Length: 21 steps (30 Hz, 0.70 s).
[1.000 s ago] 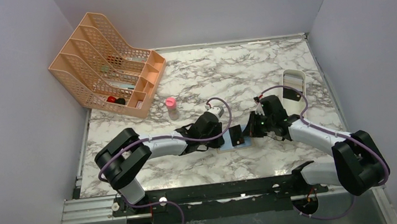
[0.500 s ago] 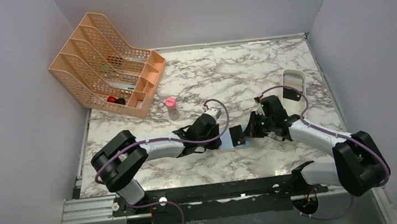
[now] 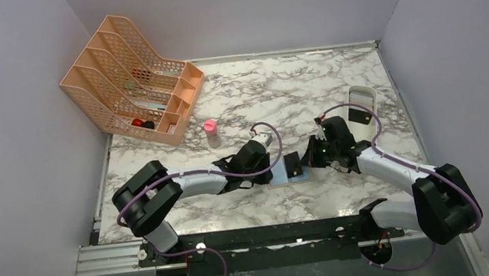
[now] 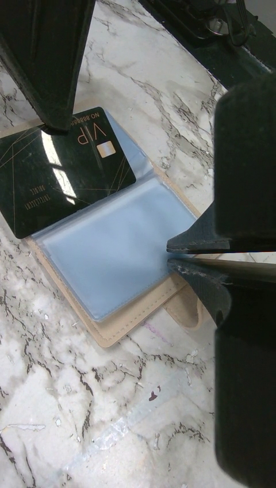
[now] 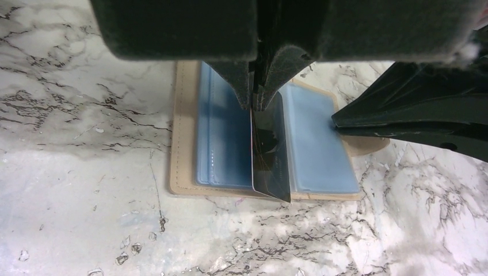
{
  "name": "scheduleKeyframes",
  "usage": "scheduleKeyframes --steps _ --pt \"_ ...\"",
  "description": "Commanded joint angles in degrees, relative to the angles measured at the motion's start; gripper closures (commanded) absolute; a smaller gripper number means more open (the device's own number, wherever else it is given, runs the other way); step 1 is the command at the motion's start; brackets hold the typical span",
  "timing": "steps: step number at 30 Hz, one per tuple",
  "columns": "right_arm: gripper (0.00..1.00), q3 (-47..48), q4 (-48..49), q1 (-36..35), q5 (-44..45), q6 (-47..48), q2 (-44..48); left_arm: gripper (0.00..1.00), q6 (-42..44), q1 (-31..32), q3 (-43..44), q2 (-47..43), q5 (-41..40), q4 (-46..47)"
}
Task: Put the credit cards into the card holder
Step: Insert the credit card into the card holder.
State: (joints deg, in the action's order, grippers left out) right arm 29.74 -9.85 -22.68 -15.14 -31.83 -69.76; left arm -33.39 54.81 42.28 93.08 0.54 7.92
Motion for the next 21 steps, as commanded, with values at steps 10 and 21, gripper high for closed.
scheduleKeyframes --steps 10,21 --pt "0.99 -1.18 1.10 -0.35 -4.15 1.60 -2.44 0.88 0.08 -0.19 -1.58 0.13 -0.70 -0.46" --pt "0.99 -0.93 2.36 -0.34 -4.84 2.32 -4.90 0.87 -0.37 -0.15 -2.06 -0.14 -0.65 -0.46"
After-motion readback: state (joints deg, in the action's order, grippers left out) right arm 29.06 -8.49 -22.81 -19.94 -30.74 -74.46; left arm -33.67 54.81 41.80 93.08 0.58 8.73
